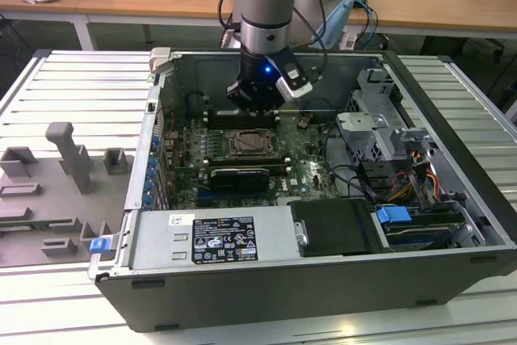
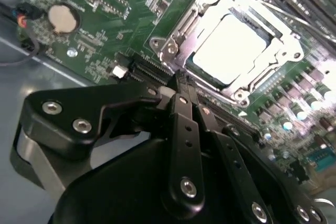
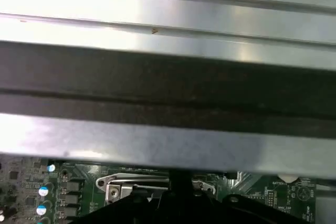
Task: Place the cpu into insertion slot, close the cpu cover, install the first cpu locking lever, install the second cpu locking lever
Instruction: 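Install the second cpu locking lever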
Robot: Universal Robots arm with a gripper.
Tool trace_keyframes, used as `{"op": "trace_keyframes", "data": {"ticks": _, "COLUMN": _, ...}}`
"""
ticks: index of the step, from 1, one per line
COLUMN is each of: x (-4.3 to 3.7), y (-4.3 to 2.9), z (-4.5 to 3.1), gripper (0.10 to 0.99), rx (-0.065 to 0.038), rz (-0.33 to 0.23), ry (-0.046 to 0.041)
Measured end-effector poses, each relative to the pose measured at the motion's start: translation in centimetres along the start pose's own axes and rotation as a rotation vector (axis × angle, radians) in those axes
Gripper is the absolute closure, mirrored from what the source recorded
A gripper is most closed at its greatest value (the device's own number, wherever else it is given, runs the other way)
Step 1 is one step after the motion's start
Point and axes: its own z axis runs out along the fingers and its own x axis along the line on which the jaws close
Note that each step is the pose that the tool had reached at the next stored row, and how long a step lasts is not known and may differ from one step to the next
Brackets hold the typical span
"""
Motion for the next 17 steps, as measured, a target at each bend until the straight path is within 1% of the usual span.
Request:
{"op": "trace_keyframes", "data": {"ticks": 1, "x": -0.02, "y": 0.05, "z": -0.67, "gripper": 0.98, "rx": 0.0, "rz": 0.0, "ry": 0.0}}
{"op": "trace_keyframes", "data": {"ticks": 4, "x": -0.07, "y": 0.14, "z": -1.9, "gripper": 0.98, "rx": 0.0, "rz": 0.0, "ry": 0.0002}}
{"op": "trace_keyframes", "data": {"ticks": 5, "x": -0.05, "y": 0.02, "z": -2.12, "gripper": 0.98, "rx": 0.0, "rz": 0.0, "ry": -0.0001}}
{"op": "trace_keyframes", "data": {"ticks": 6, "x": -0.02, "y": -0.24, "z": -2.14, "gripper": 0.98, "rx": 0.0, "rz": 0.0, "ry": 0.0}}
{"op": "trace_keyframes", "data": {"ticks": 7, "x": 0.03, "y": -0.61, "z": -2.17, "gripper": 0.98, "rx": 0.0, "rz": 0.0, "ry": 0.0}}
{"op": "trace_keyframes", "data": {"ticks": 8, "x": 0.11, "y": -1.37, "z": -2.21, "gripper": 0.98, "rx": 0.0, "rz": 0.0, "ry": 0.0}}
{"op": "trace_keyframes", "data": {"ticks": 9, "x": 0.15, "y": -1.79, "z": -2.23, "gripper": 0.98, "rx": 0.0, "rz": 0.0, "ry": 0.0002}}
{"op": "trace_keyframes", "data": {"ticks": 10, "x": 0.21, "y": -2.46, "z": -2.26, "gripper": 0.98, "rx": 0.0, "rz": 0.0, "ry": 0.0003}}
{"op": "trace_keyframes", "data": {"ticks": 11, "x": 0.27, "y": -3.33, "z": -2.29, "gripper": 0.98, "rx": 0.0, "rz": 0.0, "ry": 0.0042}}
{"op": "trace_keyframes", "data": {"ticks": 12, "x": 0.31, "y": -3.66, "z": -2.28, "gripper": 0.98, "rx": -0.001, "rz": 0.001, "ry": 0.0111}}
{"op": "trace_keyframes", "data": {"ticks": 13, "x": 0.32, "y": -3.86, "z": -2.25, "gripper": 0.98, "rx": -0.001, "rz": 0.001, "ry": 0.0159}}
{"op": "trace_keyframes", "data": {"ticks": 14, "x": 0.36, "y": -4.22, "z": -2.2, "gripper": 0.98, "rx": -0.001, "rz": 0.002, "ry": 0.0193}}
{"op": "trace_keyframes", "data": {"ticks": 15, "x": 0.38, "y": -4.61, "z": -2.17, "gripper": 0.98, "rx": -0.001, "rz": 0.001, "ry": 0.0205}}
{"op": "trace_keyframes", "data": {"ticks": 17, "x": 0.43, "y": -5.18, "z": -2.16, "gripper": 0.98, "rx": -0.001, "rz": 0.001, "ry": 0.021}}
